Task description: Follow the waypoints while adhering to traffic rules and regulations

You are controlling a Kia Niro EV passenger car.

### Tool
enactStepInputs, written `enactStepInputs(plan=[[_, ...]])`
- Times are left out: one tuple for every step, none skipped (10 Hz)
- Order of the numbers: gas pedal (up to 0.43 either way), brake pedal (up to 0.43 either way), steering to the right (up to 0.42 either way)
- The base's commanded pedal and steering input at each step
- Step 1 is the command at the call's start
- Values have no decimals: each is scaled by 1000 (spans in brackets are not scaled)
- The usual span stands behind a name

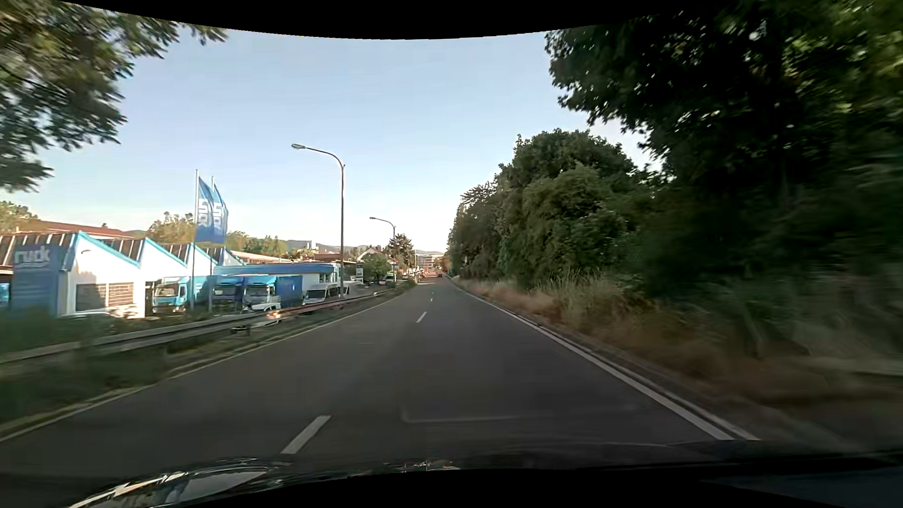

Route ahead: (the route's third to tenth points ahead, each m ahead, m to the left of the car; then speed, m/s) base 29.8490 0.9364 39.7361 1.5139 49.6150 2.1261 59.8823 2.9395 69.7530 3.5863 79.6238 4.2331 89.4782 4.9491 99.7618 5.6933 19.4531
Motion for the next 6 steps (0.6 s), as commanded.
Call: enactStepInputs(plan=[[87,0,-11],[87,0,-11],[87,0,-11],[87,0,-11],[87,0,-10],[87,0,-9]])
